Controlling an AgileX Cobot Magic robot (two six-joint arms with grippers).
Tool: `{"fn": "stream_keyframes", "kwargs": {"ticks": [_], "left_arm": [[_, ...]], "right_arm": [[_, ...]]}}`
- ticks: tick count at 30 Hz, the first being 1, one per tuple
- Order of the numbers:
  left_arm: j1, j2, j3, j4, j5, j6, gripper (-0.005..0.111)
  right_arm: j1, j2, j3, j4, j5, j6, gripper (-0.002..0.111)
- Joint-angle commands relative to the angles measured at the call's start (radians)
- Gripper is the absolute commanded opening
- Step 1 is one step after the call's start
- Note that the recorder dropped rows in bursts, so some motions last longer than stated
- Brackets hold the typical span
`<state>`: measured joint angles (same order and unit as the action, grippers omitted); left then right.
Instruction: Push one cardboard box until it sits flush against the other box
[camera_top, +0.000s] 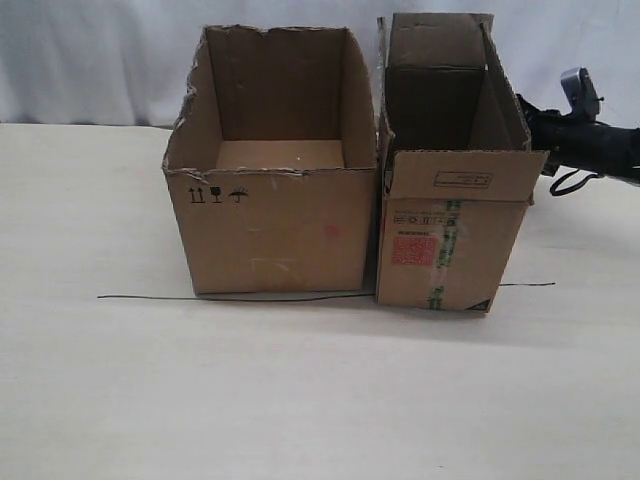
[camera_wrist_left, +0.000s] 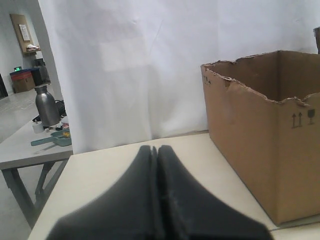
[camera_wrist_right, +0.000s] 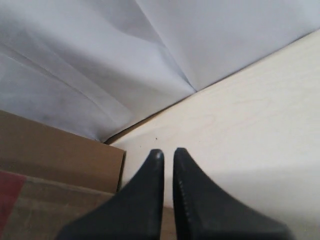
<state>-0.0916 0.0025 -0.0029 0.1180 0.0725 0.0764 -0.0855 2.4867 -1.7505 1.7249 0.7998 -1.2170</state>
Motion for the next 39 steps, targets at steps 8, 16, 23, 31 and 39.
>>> {"fn": "stream_keyframes", "kwargs": {"ticks": [8,16,23,31,39], "left_arm": [[0.003,-0.002,0.003,0.001,-0.003,-0.004,0.000],[0.003,-0.002,0.003,0.001,-0.003,-0.004,0.000],[0.003,-0.002,0.003,0.001,-0.006,-0.004,0.000],[0.003,-0.002,0.003,0.003,-0.003,-0.004,0.000],[0.003,-0.002,0.003,0.003,-0.003,-0.004,0.000]], "right_arm": [[-0.002,-0.002,-0.005,0.019,0.044,-0.019,0.005],[0.004,-0.004,-0.050,0.019,0.140,0.000,0.005],[0.028,-0.004,-0.050,0.019,0.109,-0.003,0.005],[0.003,-0.004,-0.050,0.018,0.092,0.001,0.005],[-0.068,-0.051,-0.050,-0.170,0.249,0.103,0.005]]}}
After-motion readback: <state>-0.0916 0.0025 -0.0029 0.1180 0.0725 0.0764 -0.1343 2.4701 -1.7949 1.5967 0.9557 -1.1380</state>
